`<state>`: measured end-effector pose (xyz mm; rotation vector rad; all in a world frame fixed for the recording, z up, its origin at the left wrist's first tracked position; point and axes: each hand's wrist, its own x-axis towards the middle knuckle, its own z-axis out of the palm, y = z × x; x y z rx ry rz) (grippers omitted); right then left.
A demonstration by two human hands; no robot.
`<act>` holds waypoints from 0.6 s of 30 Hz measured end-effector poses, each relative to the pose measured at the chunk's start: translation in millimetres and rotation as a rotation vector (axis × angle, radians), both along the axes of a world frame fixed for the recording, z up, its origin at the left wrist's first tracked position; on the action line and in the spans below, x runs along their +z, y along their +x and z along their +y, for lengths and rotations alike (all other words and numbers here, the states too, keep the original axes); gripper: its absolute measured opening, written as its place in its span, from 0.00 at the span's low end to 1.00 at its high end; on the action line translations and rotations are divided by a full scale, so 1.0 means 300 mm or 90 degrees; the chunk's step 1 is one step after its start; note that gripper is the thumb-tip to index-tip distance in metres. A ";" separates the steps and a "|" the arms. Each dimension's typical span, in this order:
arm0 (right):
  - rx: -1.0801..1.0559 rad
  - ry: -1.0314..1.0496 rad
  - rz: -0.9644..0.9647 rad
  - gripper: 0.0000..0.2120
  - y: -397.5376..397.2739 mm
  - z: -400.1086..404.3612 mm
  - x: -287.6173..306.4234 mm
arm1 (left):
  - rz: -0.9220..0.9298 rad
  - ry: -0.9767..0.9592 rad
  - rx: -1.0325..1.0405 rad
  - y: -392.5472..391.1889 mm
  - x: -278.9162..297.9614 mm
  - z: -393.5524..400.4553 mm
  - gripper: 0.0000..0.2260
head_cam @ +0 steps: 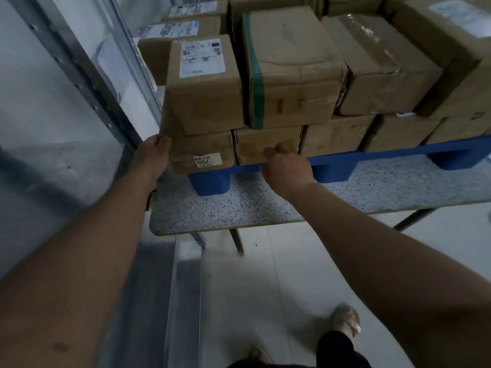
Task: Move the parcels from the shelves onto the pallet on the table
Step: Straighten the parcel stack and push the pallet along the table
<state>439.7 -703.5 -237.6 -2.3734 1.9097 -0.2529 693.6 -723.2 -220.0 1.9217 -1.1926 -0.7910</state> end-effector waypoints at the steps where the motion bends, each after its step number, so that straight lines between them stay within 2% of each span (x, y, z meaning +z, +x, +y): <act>1: -0.007 0.003 0.002 0.15 0.005 -0.015 -0.002 | 0.016 -0.011 -0.004 0.008 -0.012 -0.007 0.15; 9: -0.021 -0.010 0.001 0.17 0.013 -0.075 -0.033 | 0.102 -0.060 -0.019 0.030 -0.031 -0.038 0.15; 18: -0.013 -0.043 -0.015 0.18 0.003 -0.107 -0.064 | 0.121 -0.064 -0.032 0.023 -0.026 -0.056 0.14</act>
